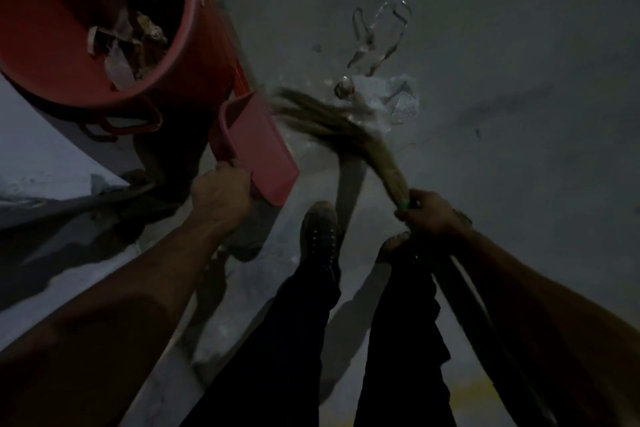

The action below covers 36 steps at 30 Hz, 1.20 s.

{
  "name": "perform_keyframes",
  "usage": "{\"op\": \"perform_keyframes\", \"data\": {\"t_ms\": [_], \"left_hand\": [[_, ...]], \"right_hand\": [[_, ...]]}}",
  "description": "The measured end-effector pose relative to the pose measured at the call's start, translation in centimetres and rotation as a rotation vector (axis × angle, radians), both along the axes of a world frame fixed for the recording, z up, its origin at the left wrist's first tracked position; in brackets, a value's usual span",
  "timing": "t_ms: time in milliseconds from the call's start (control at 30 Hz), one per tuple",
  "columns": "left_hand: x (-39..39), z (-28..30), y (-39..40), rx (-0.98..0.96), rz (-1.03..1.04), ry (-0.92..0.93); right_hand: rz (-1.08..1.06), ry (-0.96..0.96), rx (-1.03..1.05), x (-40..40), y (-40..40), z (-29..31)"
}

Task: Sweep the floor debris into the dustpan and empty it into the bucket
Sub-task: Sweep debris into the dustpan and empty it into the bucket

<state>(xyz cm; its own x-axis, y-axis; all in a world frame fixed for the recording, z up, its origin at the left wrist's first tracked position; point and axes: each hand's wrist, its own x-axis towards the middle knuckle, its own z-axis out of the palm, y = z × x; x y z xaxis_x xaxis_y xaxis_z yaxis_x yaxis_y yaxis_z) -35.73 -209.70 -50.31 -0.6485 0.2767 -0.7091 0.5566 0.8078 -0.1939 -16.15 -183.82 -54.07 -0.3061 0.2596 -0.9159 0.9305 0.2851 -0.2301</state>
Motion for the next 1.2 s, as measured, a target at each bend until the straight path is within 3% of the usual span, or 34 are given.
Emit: {"op": "perform_keyframes", "data": {"t_ms": [133, 367, 500, 667, 900, 1200], "left_hand": [[0.4, -1.1, 0.2, 0.024, 0.003, 0.012], [0.7, 0.0, 1.4, 0.072, -0.010, 0.037], [0.8, 0.4, 2.0, 0.085, -0.005, 0.000], [0.7, -1.4, 4.1, 0.094, 0.026, -0.021], [0.9, -1.8, 7.4, 0.228, 0.042, -0.003], [0.3, 1.3, 10.3, 0.223, -0.028, 0.003]], "right_hand": [[-0.147, 0.024, 0.106, -0.8, 4.7, -0.9], [-0.086, 0.219, 0.111, 0.3, 3.4, 2.2], [0.122, 0.147, 0.036, 2.5, 0.4, 2.6], [0.043, 0.047, 0.134, 1.3, 5.7, 0.1], [-0.209, 0.105, 0.201, -3.1, 12.0, -0.1], [-0.745, 0.373, 0.088, -0.4, 9.3, 7.6]]}}
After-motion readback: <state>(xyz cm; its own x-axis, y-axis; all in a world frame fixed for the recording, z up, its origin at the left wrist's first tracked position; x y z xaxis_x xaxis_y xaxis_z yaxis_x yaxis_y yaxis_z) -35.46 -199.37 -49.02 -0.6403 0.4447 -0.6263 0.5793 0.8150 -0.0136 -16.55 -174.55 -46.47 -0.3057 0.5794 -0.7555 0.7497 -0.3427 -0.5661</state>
